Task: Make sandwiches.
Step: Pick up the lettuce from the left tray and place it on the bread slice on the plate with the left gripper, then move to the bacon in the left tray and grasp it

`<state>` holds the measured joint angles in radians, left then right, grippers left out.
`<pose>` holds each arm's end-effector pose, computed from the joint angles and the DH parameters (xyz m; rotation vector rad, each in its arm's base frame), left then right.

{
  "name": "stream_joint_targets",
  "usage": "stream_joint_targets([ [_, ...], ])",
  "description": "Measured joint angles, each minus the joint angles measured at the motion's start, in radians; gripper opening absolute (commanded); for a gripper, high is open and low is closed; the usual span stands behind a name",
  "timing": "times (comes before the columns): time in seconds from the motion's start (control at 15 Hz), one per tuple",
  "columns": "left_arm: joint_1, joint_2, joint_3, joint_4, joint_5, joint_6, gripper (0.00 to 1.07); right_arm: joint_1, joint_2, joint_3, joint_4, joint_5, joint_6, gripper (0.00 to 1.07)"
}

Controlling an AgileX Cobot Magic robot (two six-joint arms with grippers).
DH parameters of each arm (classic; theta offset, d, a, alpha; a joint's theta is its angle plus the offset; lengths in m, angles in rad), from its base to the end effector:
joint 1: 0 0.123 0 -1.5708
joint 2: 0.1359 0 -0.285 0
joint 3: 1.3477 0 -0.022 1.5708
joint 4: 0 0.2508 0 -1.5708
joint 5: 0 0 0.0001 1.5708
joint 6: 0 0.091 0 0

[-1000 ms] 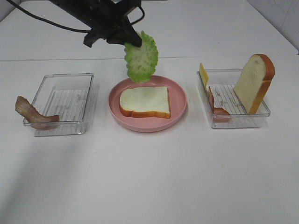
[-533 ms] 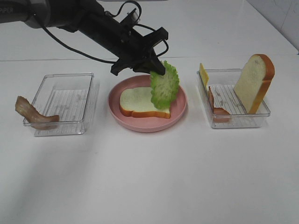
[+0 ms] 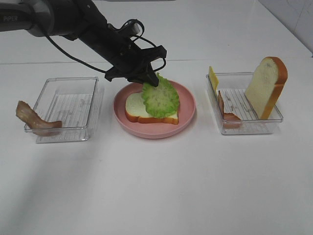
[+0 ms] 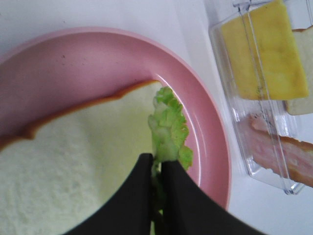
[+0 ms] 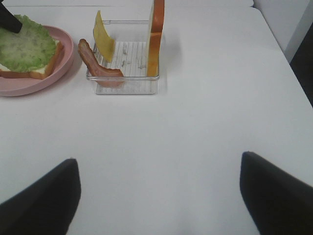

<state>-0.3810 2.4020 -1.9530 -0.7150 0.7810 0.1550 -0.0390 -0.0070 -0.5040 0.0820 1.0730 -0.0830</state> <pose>0.4673 -0.2325 0.1484 0.1672 2.6594 -0.8950 -0.0068 0.0068 0.2776 -0.0499 2.0423 0.0219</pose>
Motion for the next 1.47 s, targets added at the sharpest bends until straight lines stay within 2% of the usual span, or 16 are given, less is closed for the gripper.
stream_joint_targets([
  [0.13,0.000,0.000,0.000,0.033,-0.018,0.000,0.50,0.000,0.000,0.000,0.000,0.000,0.000,0.83],
  [0.2,0.000,0.000,0.000,0.058,-0.018,0.000,0.75,0.000,0.000,0.000,0.000,0.000,0.000,0.83],
  [0.27,0.000,0.000,0.000,0.073,-0.014,0.000,0.82,0.000,0.000,0.000,0.000,0.000,0.000,0.83],
  [0.53,0.000,-0.037,0.000,0.205,0.015,0.000,0.82,0.000,0.000,0.000,0.000,0.000,0.000,0.83],
  [0.6,0.000,-0.037,0.000,0.205,0.015,0.000,0.82,0.000,0.000,0.000,0.000,0.000,0.000,0.83],
  [0.73,0.000,-0.083,0.000,0.310,0.062,0.000,0.81,0.000,0.000,0.000,0.000,0.000,0.000,0.83],
  [0.8,0.000,-0.133,0.000,0.417,0.130,-0.037,0.81,0.000,0.000,0.000,0.000,0.000,0.000,0.83],
  [0.93,0.000,-0.184,0.000,0.521,0.214,-0.101,0.79,0.000,0.000,0.000,0.000,0.000,0.000,0.83],
  [1.0,0.000,-0.213,0.000,0.560,0.286,-0.126,0.73,0.000,0.000,0.000,0.000,0.000,0.000,0.83],
  [1.07,0.000,-0.213,0.000,0.560,0.286,-0.126,0.73,0.000,0.000,0.000,0.000,0.000,0.000,0.83],
  [1.2,0.000,-0.250,0.000,0.625,0.391,-0.146,0.69,0.000,0.000,0.000,0.000,0.000,0.000,0.83],
  [1.33,0.000,-0.287,0.000,0.726,0.427,-0.209,0.68,0.000,0.000,0.000,0.000,0.000,0.000,0.83],
  [1.47,0.000,-0.304,0.000,0.756,0.431,-0.266,0.68,0.000,0.000,0.000,0.000,0.000,0.000,0.83],
])
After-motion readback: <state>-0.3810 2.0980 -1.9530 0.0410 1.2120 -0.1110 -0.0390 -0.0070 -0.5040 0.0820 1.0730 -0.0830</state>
